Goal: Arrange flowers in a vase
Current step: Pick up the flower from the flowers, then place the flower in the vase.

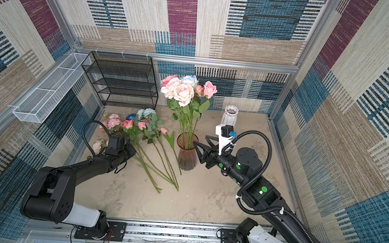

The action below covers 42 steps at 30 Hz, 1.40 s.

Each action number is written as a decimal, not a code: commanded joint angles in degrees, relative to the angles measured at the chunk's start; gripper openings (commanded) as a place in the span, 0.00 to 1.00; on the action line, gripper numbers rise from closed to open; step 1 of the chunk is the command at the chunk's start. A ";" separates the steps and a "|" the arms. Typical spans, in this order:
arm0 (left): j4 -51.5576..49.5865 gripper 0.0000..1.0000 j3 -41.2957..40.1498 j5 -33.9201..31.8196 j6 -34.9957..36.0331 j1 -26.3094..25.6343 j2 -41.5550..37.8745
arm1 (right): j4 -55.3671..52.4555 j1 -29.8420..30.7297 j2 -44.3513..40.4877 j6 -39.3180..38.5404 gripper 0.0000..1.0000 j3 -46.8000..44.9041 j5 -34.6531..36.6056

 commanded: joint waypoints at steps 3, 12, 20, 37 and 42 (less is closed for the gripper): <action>3.05 0.26 1.62 -0.32 -0.71 0.35 3.74 | 0.56 0.05 0.07 0.08 0.65 0.19 0.89; 3.50 0.07 2.42 -0.23 -0.45 0.49 3.89 | 0.22 0.05 0.15 -0.13 0.65 0.73 1.27; 2.36 0.00 -0.40 -0.29 -0.62 0.38 -6.37 | 0.58 0.05 0.63 -0.39 0.65 0.98 1.34; -14.11 0.00 11.33 5.66 6.74 -3.19 -29.18 | 1.47 0.05 1.16 -0.07 0.66 1.87 0.75; -9.59 0.00 11.77 8.41 6.93 -6.84 -32.70 | 1.24 0.05 1.09 0.02 0.66 1.96 0.91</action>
